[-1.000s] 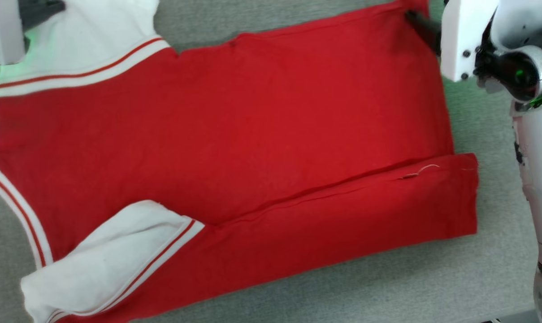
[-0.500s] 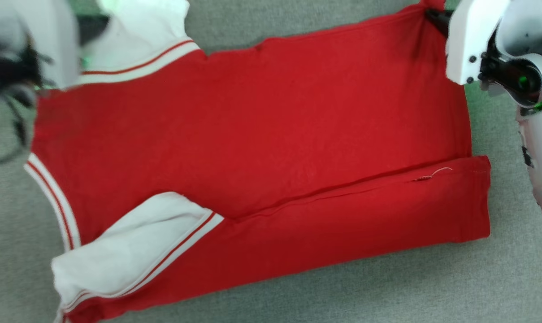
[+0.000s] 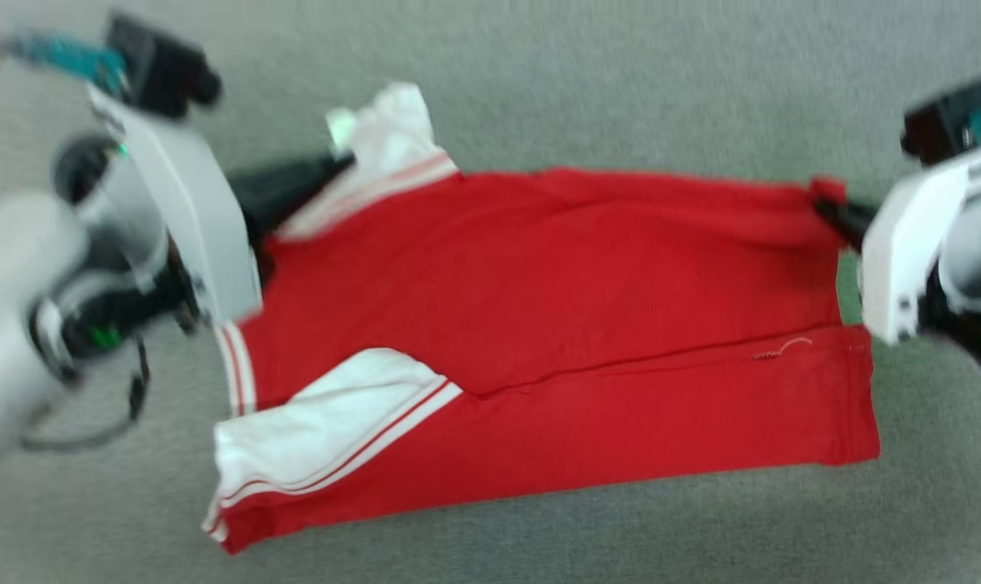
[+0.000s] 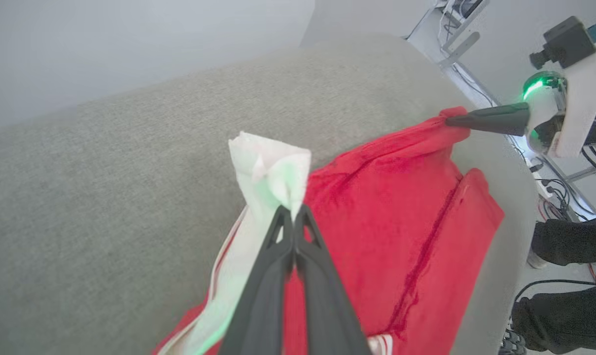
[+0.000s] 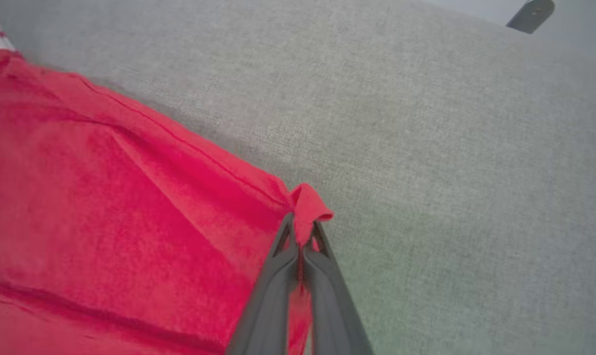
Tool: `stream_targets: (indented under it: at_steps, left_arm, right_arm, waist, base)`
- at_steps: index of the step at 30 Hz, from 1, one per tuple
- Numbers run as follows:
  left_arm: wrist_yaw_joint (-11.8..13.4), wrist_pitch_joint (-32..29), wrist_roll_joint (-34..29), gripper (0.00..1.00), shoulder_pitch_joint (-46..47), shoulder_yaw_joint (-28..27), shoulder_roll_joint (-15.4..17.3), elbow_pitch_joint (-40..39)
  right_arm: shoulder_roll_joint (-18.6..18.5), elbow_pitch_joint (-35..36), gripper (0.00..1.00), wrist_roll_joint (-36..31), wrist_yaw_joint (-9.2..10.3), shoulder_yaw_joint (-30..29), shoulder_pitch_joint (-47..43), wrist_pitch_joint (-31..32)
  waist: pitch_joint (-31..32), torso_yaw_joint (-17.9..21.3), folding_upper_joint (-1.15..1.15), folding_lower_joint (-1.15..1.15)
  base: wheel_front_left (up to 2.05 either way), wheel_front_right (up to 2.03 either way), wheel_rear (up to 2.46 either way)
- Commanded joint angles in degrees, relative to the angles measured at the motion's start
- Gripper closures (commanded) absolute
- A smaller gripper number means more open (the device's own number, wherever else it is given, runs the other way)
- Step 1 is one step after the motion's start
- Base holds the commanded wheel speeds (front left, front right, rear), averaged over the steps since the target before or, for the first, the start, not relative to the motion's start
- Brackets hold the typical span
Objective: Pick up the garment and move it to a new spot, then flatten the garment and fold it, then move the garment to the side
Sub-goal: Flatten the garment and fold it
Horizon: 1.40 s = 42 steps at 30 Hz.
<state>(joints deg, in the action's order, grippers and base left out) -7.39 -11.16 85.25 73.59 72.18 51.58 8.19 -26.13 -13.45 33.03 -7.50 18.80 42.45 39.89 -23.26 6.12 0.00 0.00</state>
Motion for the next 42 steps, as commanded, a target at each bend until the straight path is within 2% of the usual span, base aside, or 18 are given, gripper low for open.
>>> stream_targets:
  at_steps: [1,10,14,23,29,32,42]
  left_arm:
    - [-0.2,1.5,-0.3,1.0,-2.6,0.4,0.9,-2.7]
    - [-0.2,10.9,-2.9,1.0,-15.5,1.1,6.6,-13.6]
    - [-0.2,15.4,-3.1,1.0,-21.5,1.2,8.8,-15.0]
    - [-0.2,21.9,-3.1,1.0,-31.4,1.2,10.9,-17.2]
    - [-0.2,22.7,-5.5,1.0,-34.8,1.2,7.9,-13.5]
    - [-0.2,23.3,-6.1,1.0,-35.1,1.2,5.3,-9.6]
    - [-0.2,24.9,-6.4,1.0,-35.7,1.2,-0.3,-1.7]
  right_arm:
    - [-1.6,1.7,1.0,1.0,0.02,-0.2,-3.2,0.4]
    - [-5.9,10.1,1.0,3.8,0.02,-4.4,-17.1,2.3]
    - [-5.8,11.6,1.0,4.0,0.02,-7.9,-21.5,2.1]
    - [-4.1,14.9,1.0,2.6,0.02,-14.0,-28.5,2.4]
    - [-2.2,13.5,1.0,0.1,0.02,-15.4,-30.0,1.4]
    - [-1.4,11.4,1.0,-0.6,0.02,-14.9,-29.6,0.0]
    - [0.2,5.7,1.0,-1.2,0.02,-12.7,-28.0,-4.2]
  waist:
    - [6.2,-4.2,0.0,0.0]
    - [9.3,-6.0,0.0,0.0]
    - [9.3,-6.6,0.0,0.0]
    - [8.3,-7.9,0.0,0.0]
    - [7.3,-8.6,0.0,0.0]
    - [6.9,-8.9,0.0,0.0]
    - [6.7,-8.9,0.0,0.0]
  base:
    - [0.0,0.0,0.0]
    - [0.0,0.0,0.0]
    - [0.0,0.0,0.0]
    - [0.0,0.0,0.0]
    - [0.0,0.0,0.0]
    - [0.0,0.0,0.0]
    - [0.0,0.0,0.0]
